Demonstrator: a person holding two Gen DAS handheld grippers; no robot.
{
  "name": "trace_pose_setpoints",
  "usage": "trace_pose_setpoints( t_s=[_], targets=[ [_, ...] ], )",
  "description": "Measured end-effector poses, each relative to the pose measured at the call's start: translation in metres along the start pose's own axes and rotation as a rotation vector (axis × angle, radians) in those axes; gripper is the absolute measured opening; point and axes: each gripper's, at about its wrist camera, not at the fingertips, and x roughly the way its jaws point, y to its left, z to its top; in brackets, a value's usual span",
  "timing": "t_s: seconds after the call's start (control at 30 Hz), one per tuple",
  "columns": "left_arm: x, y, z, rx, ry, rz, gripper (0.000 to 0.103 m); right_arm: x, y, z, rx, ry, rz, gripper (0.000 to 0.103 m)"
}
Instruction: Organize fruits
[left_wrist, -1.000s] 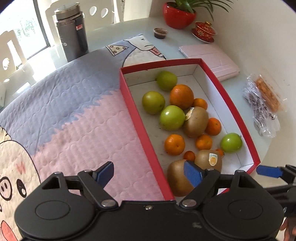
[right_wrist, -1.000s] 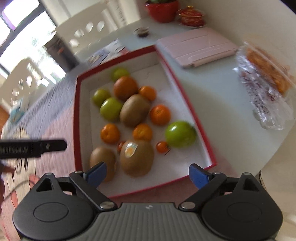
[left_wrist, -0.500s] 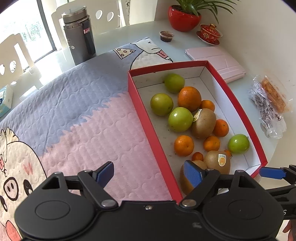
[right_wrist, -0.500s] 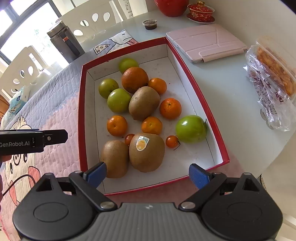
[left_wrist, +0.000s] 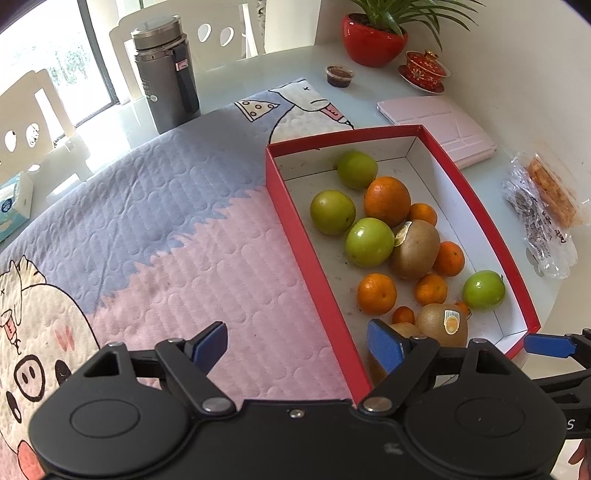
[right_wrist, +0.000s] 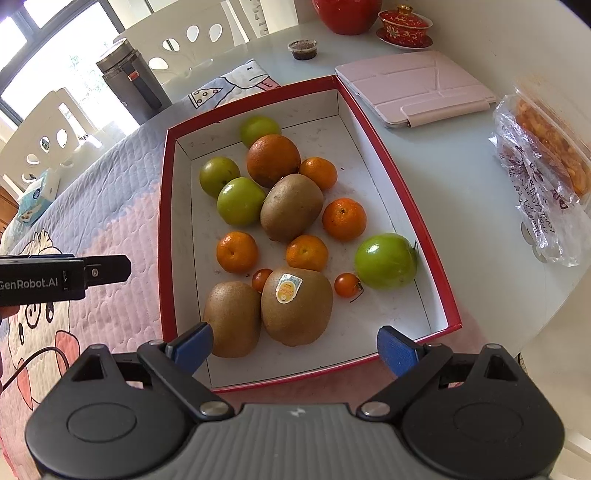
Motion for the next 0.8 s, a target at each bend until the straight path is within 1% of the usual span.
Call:
trace_pose_setpoints(
  t_s=[0.8],
  targets=[
    [-0.0012,0.0025,-0.0016,0.001,0.001,0.015,0.098,-0.0025,0.0018,-0.0003,-0.013,-0.003,-0.008,0.097]
  ],
)
